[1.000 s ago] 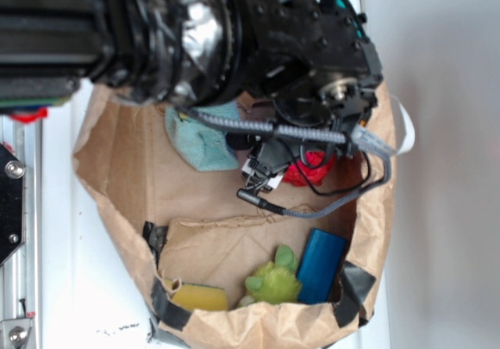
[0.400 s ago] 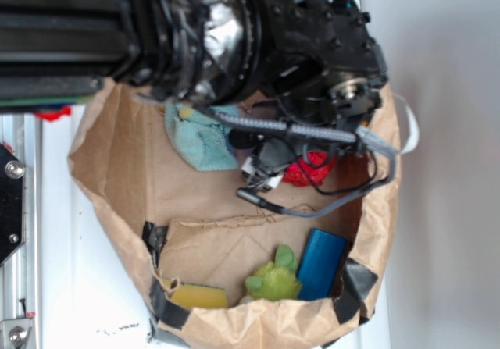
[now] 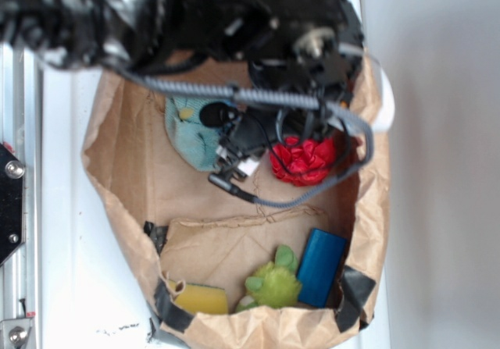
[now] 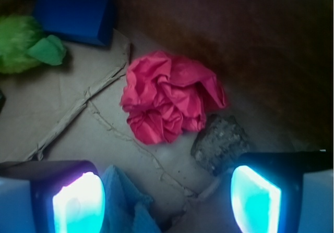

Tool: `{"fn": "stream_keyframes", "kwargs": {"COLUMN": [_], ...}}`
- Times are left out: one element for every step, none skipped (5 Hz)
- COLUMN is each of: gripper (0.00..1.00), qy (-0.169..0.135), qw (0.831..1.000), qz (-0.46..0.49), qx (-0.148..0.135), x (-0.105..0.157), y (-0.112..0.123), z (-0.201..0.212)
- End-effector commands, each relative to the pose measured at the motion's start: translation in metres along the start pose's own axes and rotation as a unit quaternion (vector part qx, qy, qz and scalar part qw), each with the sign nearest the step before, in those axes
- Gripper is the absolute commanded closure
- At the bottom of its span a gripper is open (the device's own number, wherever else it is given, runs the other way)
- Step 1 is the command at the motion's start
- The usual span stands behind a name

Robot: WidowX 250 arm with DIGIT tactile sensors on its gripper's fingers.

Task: Grab the rock.

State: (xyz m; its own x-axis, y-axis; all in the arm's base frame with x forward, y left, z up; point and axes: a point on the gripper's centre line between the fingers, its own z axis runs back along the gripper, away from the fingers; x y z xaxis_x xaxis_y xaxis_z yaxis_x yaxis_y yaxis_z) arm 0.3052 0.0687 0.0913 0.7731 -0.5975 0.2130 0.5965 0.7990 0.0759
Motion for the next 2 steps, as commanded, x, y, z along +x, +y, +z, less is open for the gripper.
{"fn": "stream_keyframes", "kwargs": {"gripper": [0.0, 0.0], "qy": [-0.025, -0.022], "qw": [0.997, 0.996], "qz": [-0.003, -0.012], "qx": [0.069, 0.082], "x": [-0.001, 0.0006], "y": [0.0266, 0.0289], "z": [0.0201, 0.0121]}}
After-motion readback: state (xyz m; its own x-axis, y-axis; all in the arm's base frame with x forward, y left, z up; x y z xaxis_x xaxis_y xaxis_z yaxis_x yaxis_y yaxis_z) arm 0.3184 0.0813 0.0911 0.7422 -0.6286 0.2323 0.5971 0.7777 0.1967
